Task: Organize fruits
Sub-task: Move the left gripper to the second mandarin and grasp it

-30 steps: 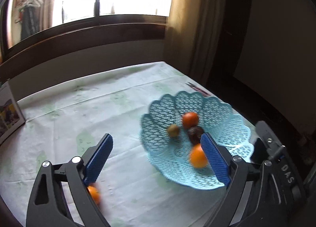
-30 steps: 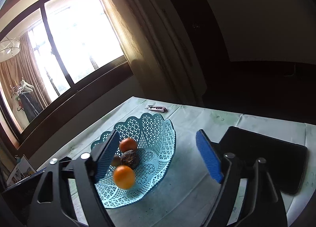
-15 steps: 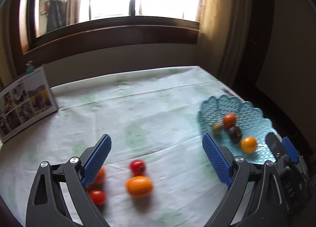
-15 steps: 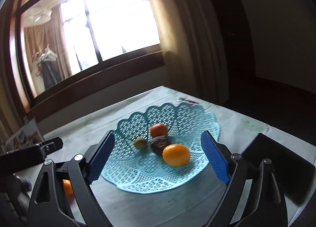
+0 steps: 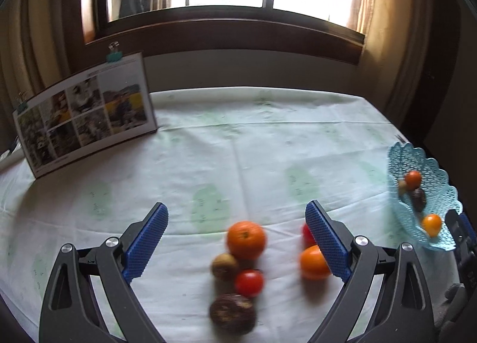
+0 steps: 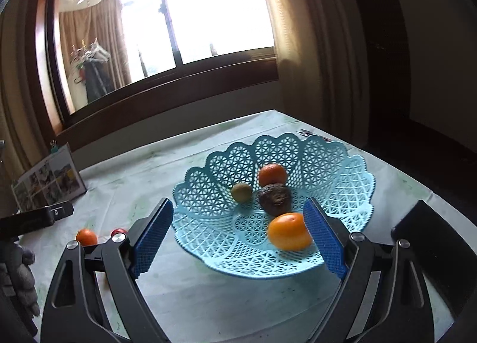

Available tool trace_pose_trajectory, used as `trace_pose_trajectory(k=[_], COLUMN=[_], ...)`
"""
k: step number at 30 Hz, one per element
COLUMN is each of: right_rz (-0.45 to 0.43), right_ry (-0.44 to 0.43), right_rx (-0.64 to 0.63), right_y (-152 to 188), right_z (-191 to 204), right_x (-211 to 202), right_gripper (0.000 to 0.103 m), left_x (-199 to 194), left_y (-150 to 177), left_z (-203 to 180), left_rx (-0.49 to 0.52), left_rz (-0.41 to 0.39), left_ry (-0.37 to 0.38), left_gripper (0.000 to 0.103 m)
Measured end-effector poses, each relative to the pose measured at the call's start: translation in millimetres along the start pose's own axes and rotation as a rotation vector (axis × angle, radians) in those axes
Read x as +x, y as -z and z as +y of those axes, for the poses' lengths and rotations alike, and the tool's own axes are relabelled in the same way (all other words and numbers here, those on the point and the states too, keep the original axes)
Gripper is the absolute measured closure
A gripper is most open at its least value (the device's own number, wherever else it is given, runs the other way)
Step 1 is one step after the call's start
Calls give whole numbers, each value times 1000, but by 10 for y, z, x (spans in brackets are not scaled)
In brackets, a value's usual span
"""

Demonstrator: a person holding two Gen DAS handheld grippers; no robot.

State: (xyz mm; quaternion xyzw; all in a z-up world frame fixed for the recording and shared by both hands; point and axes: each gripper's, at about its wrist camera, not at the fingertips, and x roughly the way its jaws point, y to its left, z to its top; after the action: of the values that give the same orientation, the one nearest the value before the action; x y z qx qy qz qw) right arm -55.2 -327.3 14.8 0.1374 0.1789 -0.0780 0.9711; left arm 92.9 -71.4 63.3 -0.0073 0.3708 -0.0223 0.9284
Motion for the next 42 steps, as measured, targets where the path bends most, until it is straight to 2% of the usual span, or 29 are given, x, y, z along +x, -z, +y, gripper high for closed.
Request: trace_pose_trajectory(k=[10,13,16,24,27,33,42], right_rz=[21,23,24,30,30,22,19], right_ry=[-10,-12,-12,-11,-11,-20,-6], right_rx=[-10,-10,-11,-14,-14,-23,-50], right_y=[17,12,12,19,21,21,30], right_z=[28,23,26,29,27,35,96], right_x=[48,51,52,58,61,48,42], right_gripper=[13,13,13,13,13,13,13], left_x=[280,378,447,574,565,464,153], left_y=[164,192,206,251,255,226,46], left_z=[-93,-101,-90,-73,-90,-95,54], left_rx=[90,99,95,80,88,94,31], left_rz=[90,117,134,188,177,137,63], left_ry=[-1,-1,-1,46,53,53,70], left_gripper=[11,20,23,59,63,64,64])
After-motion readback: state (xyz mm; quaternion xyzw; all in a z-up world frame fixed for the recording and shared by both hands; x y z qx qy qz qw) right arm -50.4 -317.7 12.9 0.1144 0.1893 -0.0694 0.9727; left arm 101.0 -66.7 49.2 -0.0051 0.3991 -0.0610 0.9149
